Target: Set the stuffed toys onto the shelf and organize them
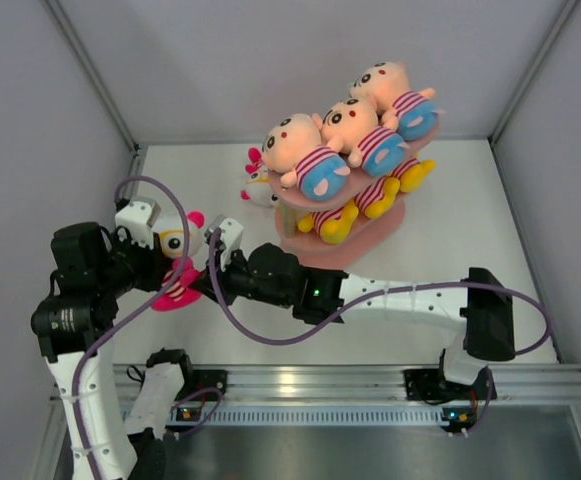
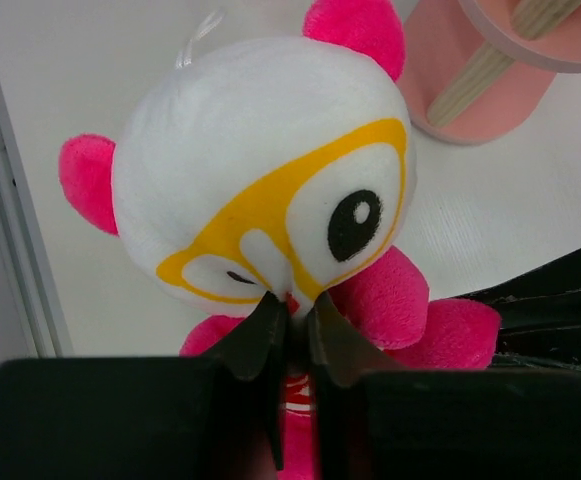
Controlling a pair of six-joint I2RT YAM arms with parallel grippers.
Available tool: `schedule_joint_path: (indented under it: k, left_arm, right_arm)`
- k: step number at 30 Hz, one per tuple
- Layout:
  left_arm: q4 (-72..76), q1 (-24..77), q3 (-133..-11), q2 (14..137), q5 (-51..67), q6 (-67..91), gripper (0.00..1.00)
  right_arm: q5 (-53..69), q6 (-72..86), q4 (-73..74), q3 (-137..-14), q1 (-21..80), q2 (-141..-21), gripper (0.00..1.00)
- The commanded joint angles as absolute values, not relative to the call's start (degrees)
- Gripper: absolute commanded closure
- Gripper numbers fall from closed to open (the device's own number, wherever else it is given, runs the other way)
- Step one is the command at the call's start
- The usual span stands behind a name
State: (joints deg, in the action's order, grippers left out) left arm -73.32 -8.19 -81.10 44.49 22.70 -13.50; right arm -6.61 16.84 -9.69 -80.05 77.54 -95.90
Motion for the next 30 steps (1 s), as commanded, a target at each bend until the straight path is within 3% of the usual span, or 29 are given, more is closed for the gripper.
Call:
schedule_joint_path:
  k: [1, 4, 7, 11, 20, 30]
  left_arm:
    - [-73.30, -7.74, -80.77, 43.16, 24.79, -13.36, 0.80]
    - [-73.21, -7.65, -80.16, 43.15, 24.43, -14.06, 0.40]
    - [-73.30, -7.56, -79.98, 43.42, 24.00, -14.24, 0.21]
    - [-73.30, -7.47, -79.46, 43.59, 23.47, -14.76, 0.16]
    - [-73.12, -7.47, -78.93, 44.21, 24.70, -15.29, 0.16]
    - [-73.12, -7.38, -78.31, 44.91, 25.31, -16.00, 0.16]
  right_arm:
    - [-6.95, 16.18, -12.31, -79.82, 78.22, -93.17, 1.00]
    - [-2.13, 12.75, -8.90, -74.12, 78.22, -88.52, 1.00]
    - [4.82, 9.67, -4.59, -68.04, 78.22, -83.42, 1.00]
    - [8.26, 9.66, 1.74, -58.38, 78.22, -76.57, 1.00]
    - [5.54, 16.34, 7.99, -37.89, 74.45, -57.33, 1.00]
    - [2.48, 17.49, 23.37, -32.78, 52.68, -39.39, 1.00]
